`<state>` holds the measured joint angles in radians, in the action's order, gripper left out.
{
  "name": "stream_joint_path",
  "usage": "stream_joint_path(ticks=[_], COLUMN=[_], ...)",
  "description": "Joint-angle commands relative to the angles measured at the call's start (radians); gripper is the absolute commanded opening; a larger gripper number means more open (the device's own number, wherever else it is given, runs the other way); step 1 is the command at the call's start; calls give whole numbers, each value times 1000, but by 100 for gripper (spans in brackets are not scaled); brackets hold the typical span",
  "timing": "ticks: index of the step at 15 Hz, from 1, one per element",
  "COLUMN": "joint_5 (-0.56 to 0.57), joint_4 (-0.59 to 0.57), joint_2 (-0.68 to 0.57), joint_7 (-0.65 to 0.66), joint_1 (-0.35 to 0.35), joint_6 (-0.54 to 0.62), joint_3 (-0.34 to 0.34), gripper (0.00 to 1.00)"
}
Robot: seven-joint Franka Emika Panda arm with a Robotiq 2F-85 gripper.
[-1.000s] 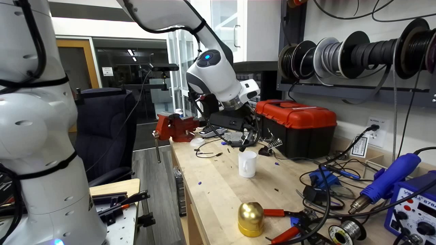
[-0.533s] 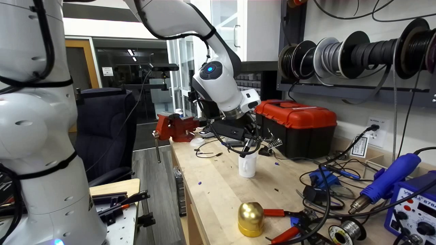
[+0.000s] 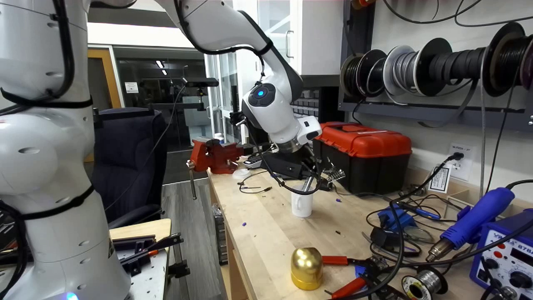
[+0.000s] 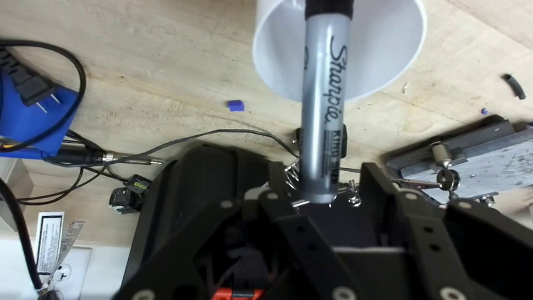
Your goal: Pick up the marker and put it inside the white mug
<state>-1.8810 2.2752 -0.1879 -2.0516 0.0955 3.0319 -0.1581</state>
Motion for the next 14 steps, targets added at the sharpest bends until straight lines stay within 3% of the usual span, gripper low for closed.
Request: stream_joint_path(ticks=[1, 4, 5, 8, 14], joint_5=[-74, -83, -41, -43, -43], joint_4=[-3, 6, -6, -6, -6], joint_2=[30, 42, 7, 9, 9], joint_7=[-82, -71, -36, -36, -36], joint_1=[2, 2, 0, -1, -1], joint_6=[17, 25, 2, 3, 3], joint_3=[18, 25, 20, 22, 22], gripper=[81, 98, 82, 98, 98])
